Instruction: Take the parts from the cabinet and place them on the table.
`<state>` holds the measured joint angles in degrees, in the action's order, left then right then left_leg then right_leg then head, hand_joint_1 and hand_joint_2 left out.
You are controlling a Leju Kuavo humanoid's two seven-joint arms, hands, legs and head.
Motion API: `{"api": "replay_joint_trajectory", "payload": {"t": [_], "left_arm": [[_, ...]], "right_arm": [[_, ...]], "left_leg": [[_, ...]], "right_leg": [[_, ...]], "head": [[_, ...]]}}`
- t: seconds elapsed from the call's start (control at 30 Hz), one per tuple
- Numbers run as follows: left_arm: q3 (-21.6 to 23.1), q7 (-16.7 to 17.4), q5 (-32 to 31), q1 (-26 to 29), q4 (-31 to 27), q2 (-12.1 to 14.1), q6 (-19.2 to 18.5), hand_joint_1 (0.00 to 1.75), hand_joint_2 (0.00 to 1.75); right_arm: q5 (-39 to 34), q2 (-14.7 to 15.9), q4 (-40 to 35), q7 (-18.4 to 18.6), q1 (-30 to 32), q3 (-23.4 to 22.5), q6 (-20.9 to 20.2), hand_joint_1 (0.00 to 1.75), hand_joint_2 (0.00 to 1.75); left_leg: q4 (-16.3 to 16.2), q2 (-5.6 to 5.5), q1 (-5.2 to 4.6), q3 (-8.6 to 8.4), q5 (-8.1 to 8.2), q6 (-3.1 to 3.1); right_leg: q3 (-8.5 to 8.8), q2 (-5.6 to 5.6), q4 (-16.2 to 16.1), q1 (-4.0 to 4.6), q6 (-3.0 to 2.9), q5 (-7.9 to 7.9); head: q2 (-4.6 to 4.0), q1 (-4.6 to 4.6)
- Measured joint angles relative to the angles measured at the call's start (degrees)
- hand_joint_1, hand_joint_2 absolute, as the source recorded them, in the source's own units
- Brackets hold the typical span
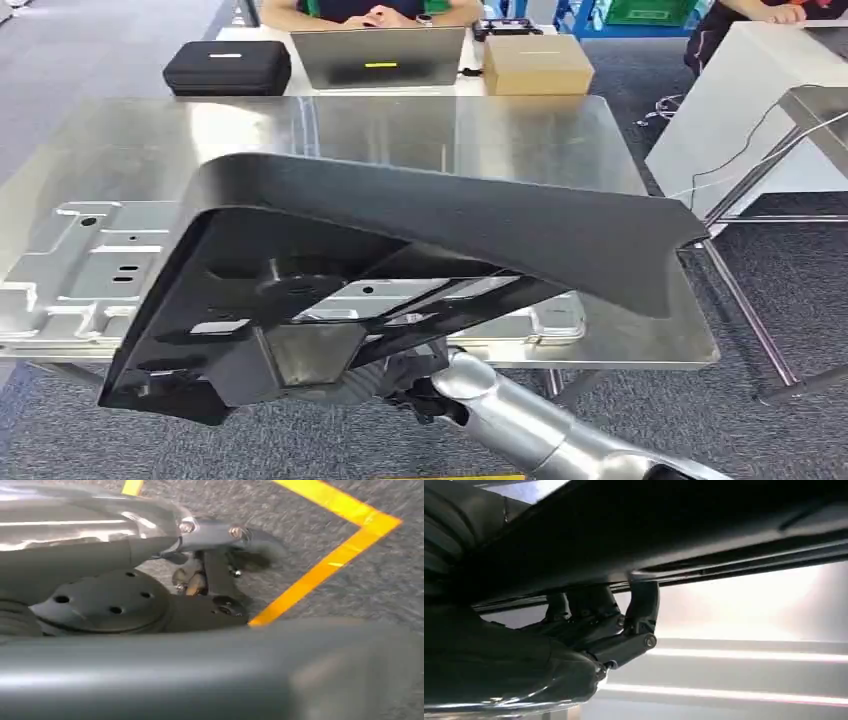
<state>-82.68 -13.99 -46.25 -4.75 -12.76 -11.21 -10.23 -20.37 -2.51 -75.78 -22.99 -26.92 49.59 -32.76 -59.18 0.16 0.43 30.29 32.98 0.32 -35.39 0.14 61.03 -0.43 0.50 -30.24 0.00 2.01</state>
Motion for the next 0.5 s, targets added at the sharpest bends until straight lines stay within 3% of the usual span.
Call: {"api": "replay_joint_trajectory", "payload": {"t": [0.03, 0.1, 0.13, 0.2, 0.23, 0.27, 0.3, 0.33, 0.4, 0.47, 0.5], "left_arm": [[0.0, -0.04, -0.07, -0.01, 0.0, 0.0, 0.07, 0.0, 1.75], [0.02, -0.42, -0.24, -0.13, 0.0, 0.02, 0.13, 0.0, 1.75], [0.02, -0.66, -0.24, -0.14, 0.0, 0.02, 0.13, 0.0, 1.75], [0.02, -0.81, -0.33, -0.13, 0.0, 0.04, 0.13, 0.0, 1.75], [0.02, -0.87, -0.42, -0.1, 0.0, 0.09, 0.13, 0.0, 1.75], [0.04, -0.87, -0.48, 0.06, 0.0, 0.09, 0.13, 0.0, 1.75], [0.09, -0.85, -0.59, 0.17, 0.0, 0.11, 0.15, 0.0, 1.75], [0.11, -0.83, -0.74, 0.18, -0.02, 0.13, 0.24, 0.0, 1.75], [0.15, -0.83, -1.03, 0.14, -0.02, 0.2, 0.5, 0.0, 1.75], [0.17, -0.7, -1.05, 0.07, 0.0, 0.28, 0.72, 0.0, 1.75], [0.22, -0.63, -1.07, 0.03, 0.0, 0.28, 0.81, 0.0, 1.75]], "right_arm": [[0.0, 0.0, -0.44, 0.0, 0.02, -0.26, 0.02, 1.75, 1.75], [0.22, -0.13, -1.46, -0.09, -0.05, -1.2, 0.55, 1.75, 1.75], [0.28, -0.28, -1.94, -0.2, -0.27, -1.7, 0.78, 1.75, 1.75], [0.79, -0.33, -2.67, -0.39, -0.32, -2.65, 1.42, 1.75, 1.75], [1.01, -0.31, -2.97, -0.39, -0.31, -3.24, 1.66, 1.75, 1.75], [1.09, -0.31, -3.32, -0.46, -0.31, -3.93, 2.07, 1.75, 1.75], [1.29, -0.31, -3.72, -0.61, -0.34, -4.64, 2.51, 1.75, 1.75], [1.62, -0.28, -4.28, -0.74, -0.43, -5.6, 2.97, 1.75, 1.75], [2.21, -0.26, -5.36, -0.74, -1.07, -7.54, 3.56, 1.75, 1.75], [3.24, -0.09, -6.23, -0.74, -1.98, -9.47, 4.46, 1.75, 1.75], [3.77, 0.15, -6.84, -0.7, -2.3, -10.55, 4.98, 1.75, 1.75]], "left_leg": [[0.3, 0.11, 0.05, -0.22, 0.01, -0.14], [-0.33, 0.07, -0.01, -0.49, 0.87, -0.7], [-2.76, 0.05, 0.0, 0.64, 2.18, -0.93], [-11.47, 0.06, 0.29, 5.37, 5.98, -1.39], [-15.86, 0.05, 0.32, 8.0, 7.15, -1.54], [-17.96, 0.05, 0.32, 9.64, 6.95, -1.58], [-17.01, 0.05, 0.32, 9.79, 5.25, -1.56], [-13.68, 0.05, 0.32, 8.73, 2.34, -1.39], [-3.91, 0.04, 0.23, 5.2, -3.96, -0.79], [-1.88, -0.09, -0.2, 4.42, -3.68, -0.24], [-0.9, -0.09, 0.06, 3.98, -2.72, -1.56]], "right_leg": [[0.01, 0.09, -0.01, 0.09, -0.33, -0.18], [0.7, -0.09, -0.46, -0.57, -0.9, -0.22], [0.9, -0.2, -0.47, -0.69, -1.28, -0.45], [1.06, -0.29, -0.47, -0.67, -1.59, -0.74], [1.12, -0.26, -0.47, -0.66, -1.67, -0.86], [1.26, -0.15, -0.47, -0.66, -1.69, -1.0], [1.56, 0.01, -0.47, -0.67, -1.64, -1.2], [1.96, 0.11, -0.47, -0.67, -1.54, -1.46], [2.84, 0.17, -0.48, -0.67, -1.09, -2.06], [2.74, 0.26, -0.41, -0.4, -0.68, -2.27], [2.5, 0.21, -0.25, -0.2, -0.76, -2.42]], "head": [[0.0, -0.04], [0.0, -0.04], [-0.02, 0.13], [-0.02, 0.11], [0.0, 0.13], [-0.02, 0.13], [0.0, 0.13], [-0.02, 0.13], [0.0, 0.13], [0.0, 0.09], [-0.02, 0.11]]}}
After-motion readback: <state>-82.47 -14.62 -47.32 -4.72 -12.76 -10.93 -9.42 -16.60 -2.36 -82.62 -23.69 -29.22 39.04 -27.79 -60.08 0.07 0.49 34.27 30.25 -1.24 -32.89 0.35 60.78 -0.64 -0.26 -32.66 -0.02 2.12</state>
